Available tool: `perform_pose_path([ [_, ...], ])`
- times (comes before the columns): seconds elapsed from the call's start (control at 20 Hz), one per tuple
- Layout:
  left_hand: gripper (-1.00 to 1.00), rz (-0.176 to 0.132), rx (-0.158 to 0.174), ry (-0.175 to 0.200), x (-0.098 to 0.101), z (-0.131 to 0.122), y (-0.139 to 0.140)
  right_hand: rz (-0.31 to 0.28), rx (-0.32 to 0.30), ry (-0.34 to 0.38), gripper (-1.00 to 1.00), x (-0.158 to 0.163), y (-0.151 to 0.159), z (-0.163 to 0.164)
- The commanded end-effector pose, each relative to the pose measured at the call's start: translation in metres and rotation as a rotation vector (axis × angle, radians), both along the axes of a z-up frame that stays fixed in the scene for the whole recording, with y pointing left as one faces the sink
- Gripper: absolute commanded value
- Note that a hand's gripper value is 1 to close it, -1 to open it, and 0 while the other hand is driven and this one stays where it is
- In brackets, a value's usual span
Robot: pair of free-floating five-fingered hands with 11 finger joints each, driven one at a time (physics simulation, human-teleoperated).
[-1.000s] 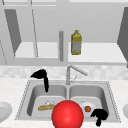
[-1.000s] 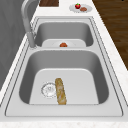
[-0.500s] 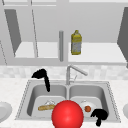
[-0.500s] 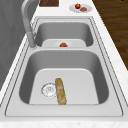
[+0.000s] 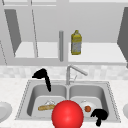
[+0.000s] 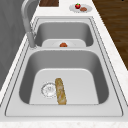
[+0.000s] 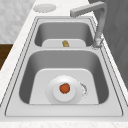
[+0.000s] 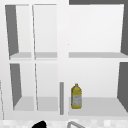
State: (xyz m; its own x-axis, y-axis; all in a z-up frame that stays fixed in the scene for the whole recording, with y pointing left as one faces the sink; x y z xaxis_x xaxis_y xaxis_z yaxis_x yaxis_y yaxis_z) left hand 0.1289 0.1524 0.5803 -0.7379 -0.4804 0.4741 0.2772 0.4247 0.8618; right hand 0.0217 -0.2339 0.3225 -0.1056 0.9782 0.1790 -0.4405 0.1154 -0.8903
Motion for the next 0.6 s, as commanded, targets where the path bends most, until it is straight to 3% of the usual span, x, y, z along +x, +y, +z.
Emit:
perform_pose_path([
  [0.0, -1.0, 0.087, -0.047, -0.088, 0.0, -0.001, -0.002, 0.0, 0.0, 0.0, 0.0, 0.0, 0.0, 0.0],
  [0.1, -1.0, 0.107, -0.02, -0.096, 0.0, -0.004, -0.003, 0.0, 0.0, 0.0, 0.0, 0.0, 0.0, 0.0],
  [0.15, -1.0, 0.082, -0.056, -0.13, -0.002, -0.004, -0.003, 0.0, 0.0, 0.0, 0.0, 0.0, 0.0, 0.0],
  [0.2, -1.0, 0.062, -0.058, -0.159, -0.005, -0.006, -0.006, 0.0, 0.0, 0.0, 0.0, 0.0, 0.0, 0.0],
  [0.45, -1.0, 0.094, -0.077, -0.226, -0.008, -0.002, -0.012, 0.0, 0.0, 0.0, 0.0, 0.0, 0.0, 0.0],
  [0.5, -1.0, 0.106, -0.084, -0.238, -0.01, -0.001, -0.015, 0.0, 0.0, 0.0, 0.0, 0.0, 0.0, 0.0],
  [0.55, -1.0, 0.135, -0.08, -0.224, -0.008, 0.0, -0.016, 0.0, 0.0, 0.0, 0.0, 0.0, 0.0, 0.0],
])
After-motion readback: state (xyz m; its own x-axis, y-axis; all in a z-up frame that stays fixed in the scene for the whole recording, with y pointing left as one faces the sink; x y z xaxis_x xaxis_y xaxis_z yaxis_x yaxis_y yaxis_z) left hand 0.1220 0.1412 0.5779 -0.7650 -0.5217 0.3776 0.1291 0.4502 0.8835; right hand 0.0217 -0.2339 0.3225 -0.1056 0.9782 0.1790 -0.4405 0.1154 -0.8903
